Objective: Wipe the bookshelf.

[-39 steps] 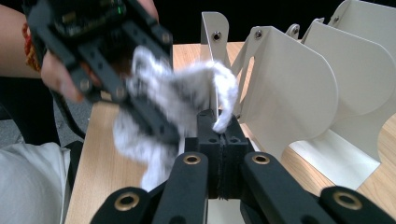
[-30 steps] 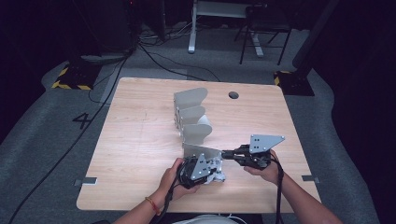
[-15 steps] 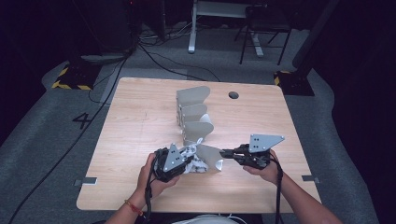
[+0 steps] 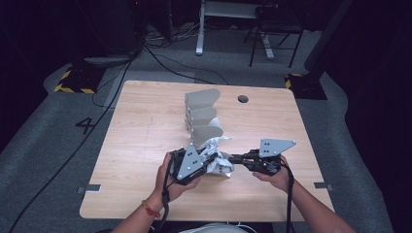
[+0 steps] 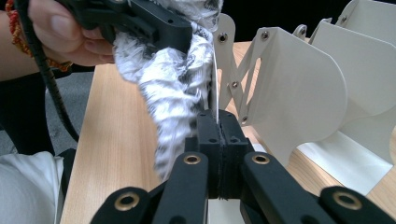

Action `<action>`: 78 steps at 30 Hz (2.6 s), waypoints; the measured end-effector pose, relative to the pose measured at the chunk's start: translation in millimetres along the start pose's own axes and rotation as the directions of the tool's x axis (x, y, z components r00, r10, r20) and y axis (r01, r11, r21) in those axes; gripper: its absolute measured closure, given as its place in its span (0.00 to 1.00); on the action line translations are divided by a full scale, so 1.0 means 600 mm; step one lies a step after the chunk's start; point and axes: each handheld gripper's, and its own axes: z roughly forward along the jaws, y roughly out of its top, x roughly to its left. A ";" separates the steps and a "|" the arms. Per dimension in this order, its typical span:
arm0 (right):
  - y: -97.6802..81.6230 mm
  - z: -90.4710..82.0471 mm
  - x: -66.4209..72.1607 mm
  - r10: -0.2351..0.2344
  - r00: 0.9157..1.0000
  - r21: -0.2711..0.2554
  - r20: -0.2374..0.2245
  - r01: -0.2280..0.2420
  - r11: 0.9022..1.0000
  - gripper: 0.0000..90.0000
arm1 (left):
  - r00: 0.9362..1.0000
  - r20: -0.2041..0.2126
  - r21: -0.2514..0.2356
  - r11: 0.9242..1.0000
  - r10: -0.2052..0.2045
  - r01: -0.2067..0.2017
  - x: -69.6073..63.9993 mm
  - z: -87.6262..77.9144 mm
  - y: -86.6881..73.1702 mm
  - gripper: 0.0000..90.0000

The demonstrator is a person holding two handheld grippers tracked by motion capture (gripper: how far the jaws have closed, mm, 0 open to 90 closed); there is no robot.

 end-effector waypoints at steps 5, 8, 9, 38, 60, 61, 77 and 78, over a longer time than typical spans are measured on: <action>-0.002 -0.002 -0.002 0.005 1.000 -0.003 0.014 -0.005 1.000 1.00 | 0.998 0.024 0.011 0.998 0.060 -0.061 -0.021 0.024 0.007 0.82; -0.003 -0.003 -0.002 0.008 1.000 -0.007 0.011 -0.008 1.000 1.00 | 0.996 0.040 0.019 0.997 0.075 -0.076 -0.030 0.034 0.000 0.82; -0.003 -0.003 -0.002 0.006 1.000 -0.006 0.012 -0.006 1.000 1.00 | 0.996 0.045 0.027 0.997 0.076 -0.078 -0.032 0.036 -0.003 0.82; -0.007 -0.006 -0.009 0.022 0.999 -0.012 0.047 -0.022 1.000 1.00 | 0.996 -0.075 0.212 0.977 0.038 -0.021 0.025 0.005 -0.041 0.82; -0.010 -0.009 -0.009 0.032 0.997 -0.019 0.065 -0.031 0.999 1.00 | 0.977 0.084 0.276 0.937 0.198 -0.214 -0.057 0.106 -0.052 0.82; -0.009 -0.009 -0.009 0.032 0.997 -0.018 0.064 -0.030 0.999 1.00 | 0.977 0.087 0.297 0.931 0.194 -0.211 -0.054 0.106 -0.059 0.82; -0.008 -0.007 -0.009 0.032 0.998 -0.015 0.060 -0.032 0.999 1.00 | 0.992 -0.119 0.285 0.959 0.036 -0.001 0.043 0.011 -0.087 0.82; -0.008 -0.006 -0.009 0.033 0.998 -0.015 0.060 -0.032 0.999 1.00 | 0.991 -0.130 0.258 0.966 0.027 0.008 0.045 0.005 -0.078 0.82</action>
